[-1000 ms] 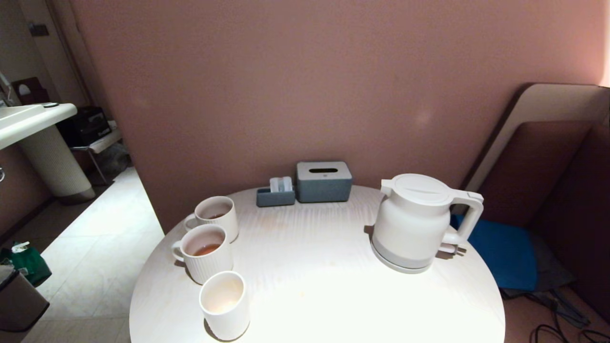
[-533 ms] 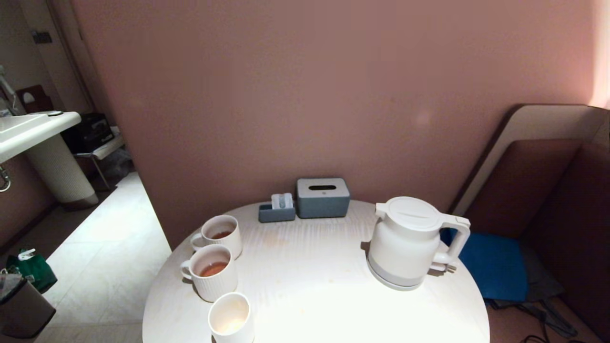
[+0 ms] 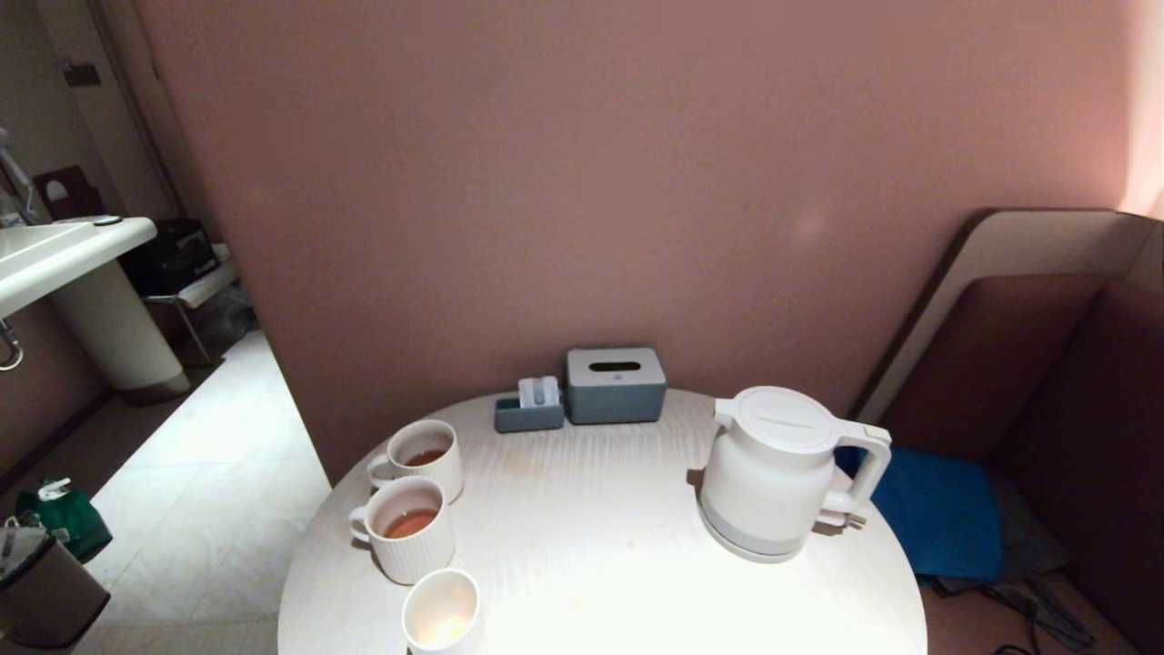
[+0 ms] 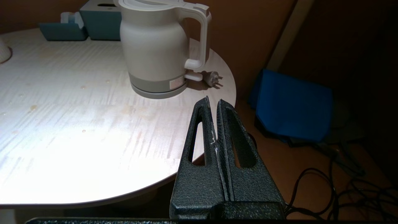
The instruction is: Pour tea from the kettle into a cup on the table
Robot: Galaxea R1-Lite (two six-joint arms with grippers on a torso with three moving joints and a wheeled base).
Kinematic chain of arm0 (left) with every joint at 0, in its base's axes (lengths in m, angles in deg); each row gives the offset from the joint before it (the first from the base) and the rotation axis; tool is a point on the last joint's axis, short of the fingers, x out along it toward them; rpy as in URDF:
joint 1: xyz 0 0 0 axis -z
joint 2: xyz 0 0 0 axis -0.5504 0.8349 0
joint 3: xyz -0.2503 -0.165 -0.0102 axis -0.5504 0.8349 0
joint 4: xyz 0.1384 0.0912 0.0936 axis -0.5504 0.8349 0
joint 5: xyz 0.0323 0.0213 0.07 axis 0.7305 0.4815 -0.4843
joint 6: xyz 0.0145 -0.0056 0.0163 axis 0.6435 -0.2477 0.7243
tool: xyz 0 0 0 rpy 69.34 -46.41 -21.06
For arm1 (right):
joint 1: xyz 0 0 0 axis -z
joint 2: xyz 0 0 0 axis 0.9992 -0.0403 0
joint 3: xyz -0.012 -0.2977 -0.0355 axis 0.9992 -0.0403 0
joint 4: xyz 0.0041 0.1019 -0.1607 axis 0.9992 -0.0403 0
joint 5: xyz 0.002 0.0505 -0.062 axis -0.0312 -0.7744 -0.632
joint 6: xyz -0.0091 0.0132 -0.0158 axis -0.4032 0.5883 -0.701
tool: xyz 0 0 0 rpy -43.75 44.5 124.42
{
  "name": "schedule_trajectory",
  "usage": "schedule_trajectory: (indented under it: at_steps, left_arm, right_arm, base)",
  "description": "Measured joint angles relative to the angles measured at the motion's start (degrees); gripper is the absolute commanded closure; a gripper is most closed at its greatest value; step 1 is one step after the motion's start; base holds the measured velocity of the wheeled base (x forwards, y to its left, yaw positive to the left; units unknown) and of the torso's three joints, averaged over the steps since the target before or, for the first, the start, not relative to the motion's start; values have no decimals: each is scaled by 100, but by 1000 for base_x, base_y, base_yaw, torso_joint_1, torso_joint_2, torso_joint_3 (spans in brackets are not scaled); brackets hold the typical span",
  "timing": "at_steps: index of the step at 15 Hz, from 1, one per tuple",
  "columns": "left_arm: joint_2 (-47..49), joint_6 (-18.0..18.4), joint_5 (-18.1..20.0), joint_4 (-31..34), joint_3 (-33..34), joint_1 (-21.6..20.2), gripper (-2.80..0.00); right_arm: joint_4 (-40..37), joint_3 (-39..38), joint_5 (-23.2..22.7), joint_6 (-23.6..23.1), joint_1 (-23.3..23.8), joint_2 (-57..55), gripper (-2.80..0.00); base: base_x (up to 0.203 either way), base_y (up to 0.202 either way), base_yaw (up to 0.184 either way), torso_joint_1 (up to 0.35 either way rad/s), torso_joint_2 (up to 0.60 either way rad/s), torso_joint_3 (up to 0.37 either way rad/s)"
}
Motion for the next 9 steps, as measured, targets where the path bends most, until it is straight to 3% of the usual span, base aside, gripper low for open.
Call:
schedule_trajectory:
  at_steps: [9]
  left_arm:
    - [0,2,0,0,0,0,0]
  right_arm:
    - [0,0,-4,-55,0,0,0]
  base:
    - [0,0,0,0,0,0]
